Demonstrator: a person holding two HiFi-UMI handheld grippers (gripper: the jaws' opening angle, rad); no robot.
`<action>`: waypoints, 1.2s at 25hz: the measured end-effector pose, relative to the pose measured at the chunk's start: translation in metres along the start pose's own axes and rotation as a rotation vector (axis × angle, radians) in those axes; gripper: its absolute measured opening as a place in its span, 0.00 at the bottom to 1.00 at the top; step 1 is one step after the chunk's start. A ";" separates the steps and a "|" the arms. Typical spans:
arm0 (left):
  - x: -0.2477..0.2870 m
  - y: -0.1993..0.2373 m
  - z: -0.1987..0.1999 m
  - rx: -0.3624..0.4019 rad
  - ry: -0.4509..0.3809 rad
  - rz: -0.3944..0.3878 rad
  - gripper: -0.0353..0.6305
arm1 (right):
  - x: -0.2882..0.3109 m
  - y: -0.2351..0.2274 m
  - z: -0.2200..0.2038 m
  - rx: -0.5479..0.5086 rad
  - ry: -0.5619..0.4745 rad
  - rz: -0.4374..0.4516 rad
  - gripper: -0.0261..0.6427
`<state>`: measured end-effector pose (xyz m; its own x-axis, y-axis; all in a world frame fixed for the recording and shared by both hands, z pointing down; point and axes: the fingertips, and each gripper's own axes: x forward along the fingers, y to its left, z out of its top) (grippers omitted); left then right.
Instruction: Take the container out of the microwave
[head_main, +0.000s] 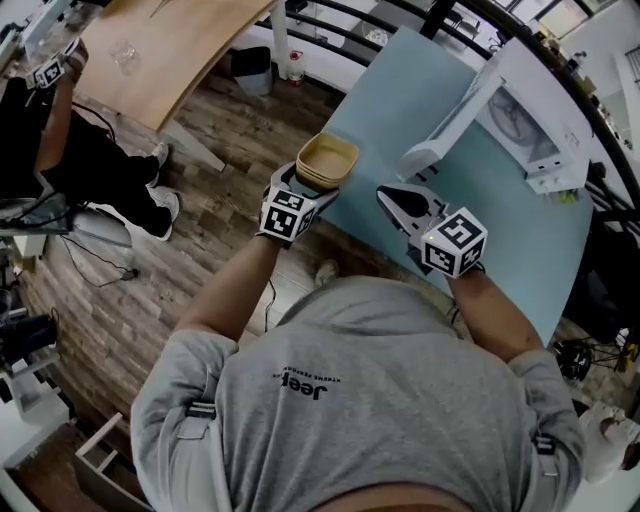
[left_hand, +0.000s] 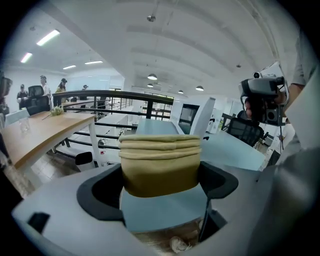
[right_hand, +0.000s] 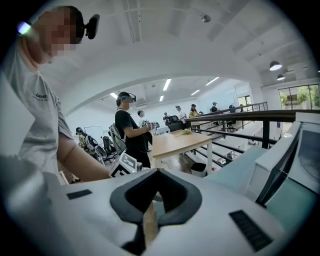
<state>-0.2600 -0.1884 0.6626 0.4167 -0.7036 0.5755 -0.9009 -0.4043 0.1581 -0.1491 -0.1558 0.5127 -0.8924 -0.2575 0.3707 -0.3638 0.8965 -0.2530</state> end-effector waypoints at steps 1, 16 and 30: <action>0.004 0.001 -0.005 0.004 0.011 0.000 0.80 | 0.000 0.000 -0.003 0.005 0.005 -0.004 0.07; 0.049 0.005 -0.056 0.102 0.161 0.004 0.79 | -0.017 -0.013 -0.025 0.046 0.035 -0.079 0.07; 0.066 0.013 -0.091 0.140 0.315 0.012 0.79 | -0.036 -0.029 -0.030 0.065 0.041 -0.125 0.07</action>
<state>-0.2548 -0.1869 0.7759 0.3283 -0.5028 0.7996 -0.8711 -0.4885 0.0504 -0.0982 -0.1614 0.5338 -0.8276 -0.3498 0.4390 -0.4895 0.8325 -0.2593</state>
